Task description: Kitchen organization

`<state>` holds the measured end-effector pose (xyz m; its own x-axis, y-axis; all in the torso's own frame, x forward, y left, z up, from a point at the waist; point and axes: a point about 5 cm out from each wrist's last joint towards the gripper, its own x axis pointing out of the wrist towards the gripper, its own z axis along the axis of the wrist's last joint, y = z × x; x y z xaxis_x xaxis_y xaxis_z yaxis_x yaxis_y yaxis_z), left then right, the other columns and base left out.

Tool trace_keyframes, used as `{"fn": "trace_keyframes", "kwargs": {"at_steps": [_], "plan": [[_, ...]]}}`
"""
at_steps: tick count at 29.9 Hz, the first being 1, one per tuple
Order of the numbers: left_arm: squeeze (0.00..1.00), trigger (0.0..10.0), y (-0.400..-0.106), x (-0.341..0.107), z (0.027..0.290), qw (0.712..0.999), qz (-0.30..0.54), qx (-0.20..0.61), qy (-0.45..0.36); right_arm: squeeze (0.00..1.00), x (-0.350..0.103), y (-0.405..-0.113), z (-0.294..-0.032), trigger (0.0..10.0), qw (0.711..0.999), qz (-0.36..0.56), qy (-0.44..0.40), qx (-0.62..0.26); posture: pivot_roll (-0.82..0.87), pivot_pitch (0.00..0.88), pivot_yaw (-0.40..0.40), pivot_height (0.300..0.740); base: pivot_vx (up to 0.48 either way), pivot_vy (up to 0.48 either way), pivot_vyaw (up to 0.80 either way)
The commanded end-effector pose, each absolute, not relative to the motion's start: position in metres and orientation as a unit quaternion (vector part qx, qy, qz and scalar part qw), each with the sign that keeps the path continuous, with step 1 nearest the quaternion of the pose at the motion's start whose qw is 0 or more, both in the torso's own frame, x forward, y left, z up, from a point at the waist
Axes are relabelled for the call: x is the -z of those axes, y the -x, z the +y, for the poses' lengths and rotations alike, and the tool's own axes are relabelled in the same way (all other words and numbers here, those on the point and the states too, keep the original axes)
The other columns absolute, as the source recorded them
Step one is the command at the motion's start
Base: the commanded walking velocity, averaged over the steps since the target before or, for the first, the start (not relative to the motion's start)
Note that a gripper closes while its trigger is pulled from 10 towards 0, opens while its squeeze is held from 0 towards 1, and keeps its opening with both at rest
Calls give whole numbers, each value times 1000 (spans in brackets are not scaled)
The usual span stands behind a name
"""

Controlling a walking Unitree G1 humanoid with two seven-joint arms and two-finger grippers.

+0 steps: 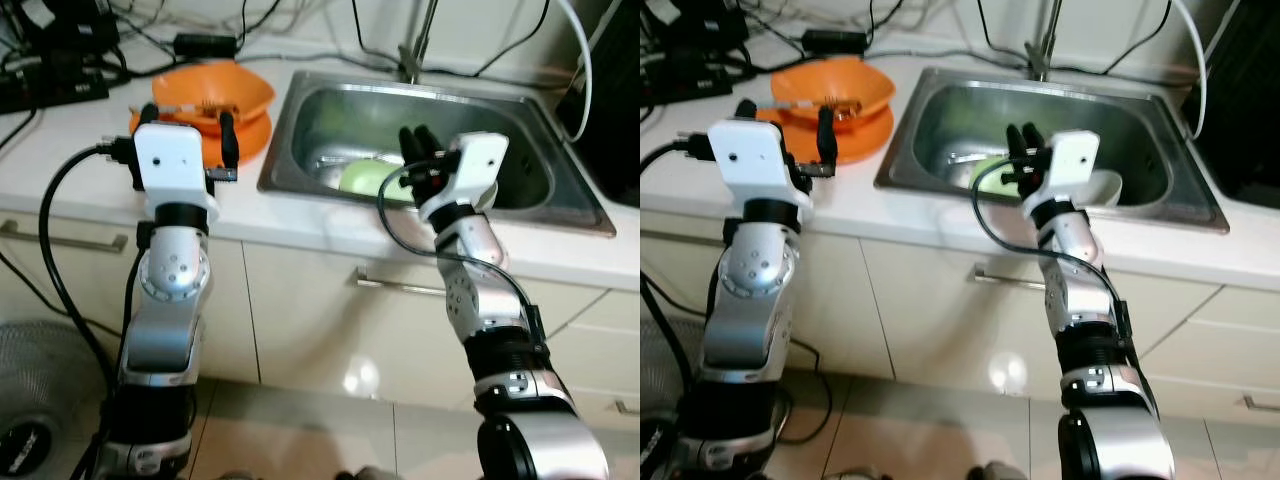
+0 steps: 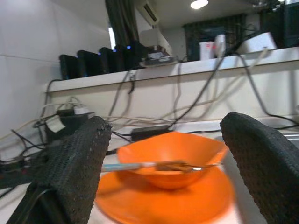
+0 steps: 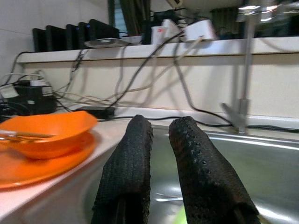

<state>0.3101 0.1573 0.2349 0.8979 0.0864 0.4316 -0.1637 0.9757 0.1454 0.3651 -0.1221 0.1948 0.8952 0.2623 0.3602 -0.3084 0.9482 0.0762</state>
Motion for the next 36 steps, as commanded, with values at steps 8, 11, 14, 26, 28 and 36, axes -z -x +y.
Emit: {"fn": "trace_keyframes", "kwargs": {"at_steps": [8,11,14,26,28,36], "plan": [[0,10000,-310,-238,159,969,-218,-68,-93,0,-199,-365,-114,10000,968,-179,-74,-158,18,95,-51,740,370,0,0],[0,10000,-310,-238,159,969,-219,-67,-93,0,-199,-365,-114,10000,968,-179,-75,-158,18,95,-51,740,371,0,0],[0,10000,-310,-239,160,969,-219,-68,-93,0,-199,-365,-114,10000,968,-179,-75,-158,20,97,-50,740,371,0,0],[0,10000,-310,-239,159,969,-219,-67,-94,0,-199,-365,-114,10000,968,-179,-77,-158,19,96,-49,740,372,0,0],[0,10000,-310,-239,159,968,-221,-65,-95,0,-199,-365,-114,10000,968,-179,-77,-158,19,95,-50,740,368,0,0],[0,10000,-308,-243,156,965,-238,-57,-92,0,-200,-366,-114,10000,968,-181,-78,-158,20,96,-50,740,45,0,0]]}}
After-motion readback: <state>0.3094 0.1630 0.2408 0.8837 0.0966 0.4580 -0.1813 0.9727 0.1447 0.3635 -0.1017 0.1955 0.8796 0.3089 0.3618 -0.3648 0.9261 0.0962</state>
